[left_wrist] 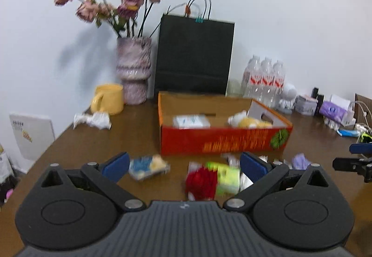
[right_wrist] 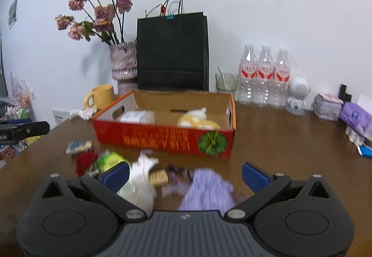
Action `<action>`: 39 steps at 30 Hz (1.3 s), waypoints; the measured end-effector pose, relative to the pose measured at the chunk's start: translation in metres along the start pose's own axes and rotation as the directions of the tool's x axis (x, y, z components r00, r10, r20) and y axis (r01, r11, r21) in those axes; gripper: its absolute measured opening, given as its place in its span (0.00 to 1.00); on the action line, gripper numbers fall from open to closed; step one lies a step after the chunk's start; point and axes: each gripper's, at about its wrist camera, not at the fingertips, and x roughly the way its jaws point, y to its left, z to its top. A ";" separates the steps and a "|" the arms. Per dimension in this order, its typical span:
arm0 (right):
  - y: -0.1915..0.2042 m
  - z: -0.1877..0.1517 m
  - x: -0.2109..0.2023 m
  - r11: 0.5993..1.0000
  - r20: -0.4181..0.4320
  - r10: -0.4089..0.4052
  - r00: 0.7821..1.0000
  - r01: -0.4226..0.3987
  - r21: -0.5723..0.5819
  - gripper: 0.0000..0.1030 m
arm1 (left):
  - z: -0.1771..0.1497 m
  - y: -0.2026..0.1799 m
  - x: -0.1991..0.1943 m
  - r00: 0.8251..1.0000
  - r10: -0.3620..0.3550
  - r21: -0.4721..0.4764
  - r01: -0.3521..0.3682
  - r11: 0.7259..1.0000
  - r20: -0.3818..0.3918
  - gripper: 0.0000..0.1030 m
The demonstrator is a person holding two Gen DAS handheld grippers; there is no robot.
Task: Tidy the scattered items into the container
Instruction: 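Withdraw both tools from the box toward the remaining items, then grasp the white earbud case with the left tool while the right grasps the purple pouch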
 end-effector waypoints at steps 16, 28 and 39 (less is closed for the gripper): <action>0.005 -0.064 -0.018 0.997 -0.081 -0.052 0.995 0.057 0.058 1.00 | -0.062 0.008 -0.020 0.990 0.027 -0.018 -0.030 0.999 -0.141 1.00; -0.011 -0.065 0.013 0.993 -0.141 -0.089 0.986 0.098 0.062 1.00 | -0.065 -0.001 0.014 0.974 0.076 0.109 -0.054 0.993 -0.212 0.83; -0.019 -0.057 0.048 0.992 -0.207 -0.090 0.974 0.106 0.067 0.96 | -0.066 -0.002 0.031 0.963 0.066 0.121 -0.035 0.992 -0.260 0.53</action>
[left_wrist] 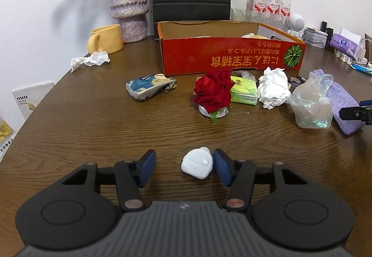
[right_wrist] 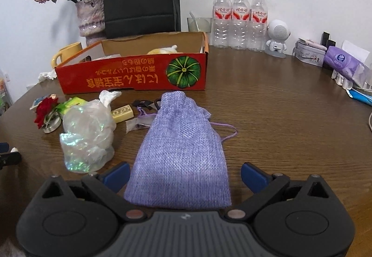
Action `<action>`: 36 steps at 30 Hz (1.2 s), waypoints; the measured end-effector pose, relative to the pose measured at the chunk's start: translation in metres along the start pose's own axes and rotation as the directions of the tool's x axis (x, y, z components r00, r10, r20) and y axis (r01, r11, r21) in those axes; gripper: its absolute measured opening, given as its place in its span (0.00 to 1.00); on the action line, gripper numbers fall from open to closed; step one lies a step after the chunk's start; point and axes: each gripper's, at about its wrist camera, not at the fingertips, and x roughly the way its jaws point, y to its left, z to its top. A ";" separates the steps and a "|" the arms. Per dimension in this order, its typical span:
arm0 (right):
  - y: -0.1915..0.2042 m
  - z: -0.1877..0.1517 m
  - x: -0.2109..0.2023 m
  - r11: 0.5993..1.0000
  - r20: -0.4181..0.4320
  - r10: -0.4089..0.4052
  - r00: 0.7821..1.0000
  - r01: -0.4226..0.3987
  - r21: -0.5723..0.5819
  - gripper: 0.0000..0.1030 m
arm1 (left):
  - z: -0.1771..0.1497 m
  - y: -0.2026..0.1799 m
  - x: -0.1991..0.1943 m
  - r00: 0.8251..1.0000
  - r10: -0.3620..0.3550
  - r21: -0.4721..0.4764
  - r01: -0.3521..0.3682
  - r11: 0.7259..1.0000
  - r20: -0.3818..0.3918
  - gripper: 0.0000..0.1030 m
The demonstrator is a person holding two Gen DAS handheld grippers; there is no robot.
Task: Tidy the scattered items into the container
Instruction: 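Grasp the white earbud case with the left tool while the right grasps the purple pouch, then lower both held items into the box and open both tools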
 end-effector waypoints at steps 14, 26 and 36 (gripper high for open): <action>0.011 0.007 0.014 0.999 -0.005 0.006 1.000 -0.006 -0.040 0.38 | 0.001 -0.007 0.000 0.999 -0.037 0.021 0.037 0.999 0.003 0.28; 0.006 0.008 -0.015 0.997 0.082 0.075 0.994 -0.076 0.002 0.03 | 0.008 -0.004 -0.011 0.999 -0.029 -0.013 0.030 0.999 0.046 0.28; 0.009 0.051 -0.052 0.995 0.227 0.089 0.970 -0.077 -0.058 0.03 | 0.075 -0.006 -0.027 0.978 -0.040 0.019 0.036 0.999 0.205 0.28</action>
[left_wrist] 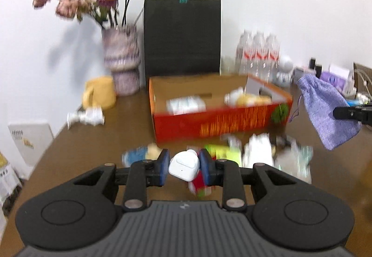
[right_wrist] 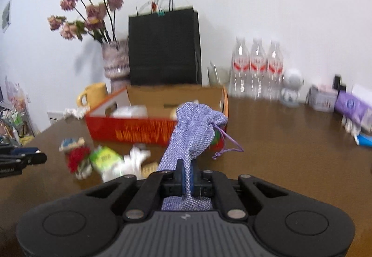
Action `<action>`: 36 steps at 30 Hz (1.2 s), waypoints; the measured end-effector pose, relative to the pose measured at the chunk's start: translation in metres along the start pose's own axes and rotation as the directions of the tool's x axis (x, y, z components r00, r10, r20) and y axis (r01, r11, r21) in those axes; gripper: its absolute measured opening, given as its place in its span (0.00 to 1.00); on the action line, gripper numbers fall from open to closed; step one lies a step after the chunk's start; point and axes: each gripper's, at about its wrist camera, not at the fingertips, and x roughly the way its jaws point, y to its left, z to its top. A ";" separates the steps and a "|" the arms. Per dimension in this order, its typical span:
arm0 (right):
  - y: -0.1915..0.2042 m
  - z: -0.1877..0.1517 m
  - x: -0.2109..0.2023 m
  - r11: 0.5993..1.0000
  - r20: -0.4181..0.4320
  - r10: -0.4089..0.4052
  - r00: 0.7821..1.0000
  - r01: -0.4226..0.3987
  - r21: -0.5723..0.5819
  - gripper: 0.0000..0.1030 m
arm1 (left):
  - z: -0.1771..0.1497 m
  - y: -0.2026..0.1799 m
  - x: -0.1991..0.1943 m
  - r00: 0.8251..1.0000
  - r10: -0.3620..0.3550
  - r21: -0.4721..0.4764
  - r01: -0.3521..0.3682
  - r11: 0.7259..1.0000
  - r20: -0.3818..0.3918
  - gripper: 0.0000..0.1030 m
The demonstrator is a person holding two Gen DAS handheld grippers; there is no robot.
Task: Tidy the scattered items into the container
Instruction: 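Lower both held items into the box and open both tools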
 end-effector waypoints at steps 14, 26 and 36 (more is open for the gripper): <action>-0.002 0.121 0.099 0.998 -0.001 0.059 0.998 -0.059 0.018 0.03 | 0.119 0.000 0.118 0.999 0.026 -0.081 -0.030 0.996 -0.044 0.28; 0.012 0.140 0.252 0.994 -0.219 0.085 0.972 -0.067 0.090 0.03 | 0.134 -0.001 0.267 0.943 0.133 -0.086 -0.167 0.982 -0.304 0.28; -0.001 0.123 0.317 0.986 -0.332 0.065 0.941 -0.009 0.165 0.12 | 0.116 0.001 0.305 0.917 0.149 -0.081 -0.192 0.978 -0.370 0.59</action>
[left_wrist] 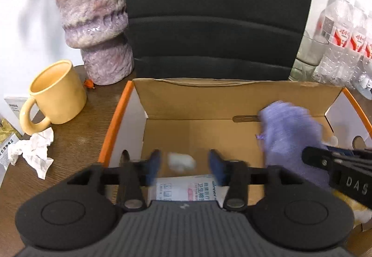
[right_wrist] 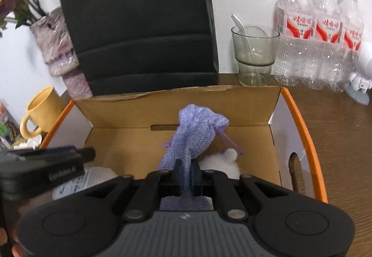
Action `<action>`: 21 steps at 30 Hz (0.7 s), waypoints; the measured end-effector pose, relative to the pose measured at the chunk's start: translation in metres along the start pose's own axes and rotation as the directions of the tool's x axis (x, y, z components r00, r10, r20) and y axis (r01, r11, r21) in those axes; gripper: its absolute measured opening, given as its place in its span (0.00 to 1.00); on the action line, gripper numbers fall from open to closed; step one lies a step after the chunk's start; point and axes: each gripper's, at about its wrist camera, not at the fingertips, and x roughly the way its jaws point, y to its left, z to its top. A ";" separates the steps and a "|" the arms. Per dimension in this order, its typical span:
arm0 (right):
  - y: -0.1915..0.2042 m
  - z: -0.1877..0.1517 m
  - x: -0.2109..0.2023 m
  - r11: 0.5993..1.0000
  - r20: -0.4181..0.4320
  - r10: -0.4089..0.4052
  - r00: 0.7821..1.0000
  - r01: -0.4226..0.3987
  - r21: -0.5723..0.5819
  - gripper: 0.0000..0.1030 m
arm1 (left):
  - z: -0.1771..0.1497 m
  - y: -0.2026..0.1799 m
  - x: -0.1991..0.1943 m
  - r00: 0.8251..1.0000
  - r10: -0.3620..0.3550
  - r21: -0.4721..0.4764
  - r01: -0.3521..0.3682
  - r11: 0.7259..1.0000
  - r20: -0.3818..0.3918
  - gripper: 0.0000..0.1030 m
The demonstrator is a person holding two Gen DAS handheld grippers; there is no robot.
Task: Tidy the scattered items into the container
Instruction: 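Lower both held items into the box and open both tools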
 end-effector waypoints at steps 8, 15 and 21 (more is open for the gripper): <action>0.007 0.003 -0.010 0.998 0.027 -0.054 0.998 0.055 -0.032 0.57 | 0.001 0.000 -0.019 0.998 0.040 -0.016 -0.039 0.999 0.042 1.00; -0.002 -0.003 -0.041 1.000 0.068 -0.022 0.997 0.023 -0.011 0.86 | -0.006 0.002 -0.047 0.997 0.003 -0.034 0.000 0.999 0.077 1.00; -0.001 -0.018 -0.087 0.998 0.106 0.052 0.993 -0.050 -0.022 0.94 | -0.028 0.015 -0.100 0.982 -0.079 -0.023 0.084 0.996 0.170 1.00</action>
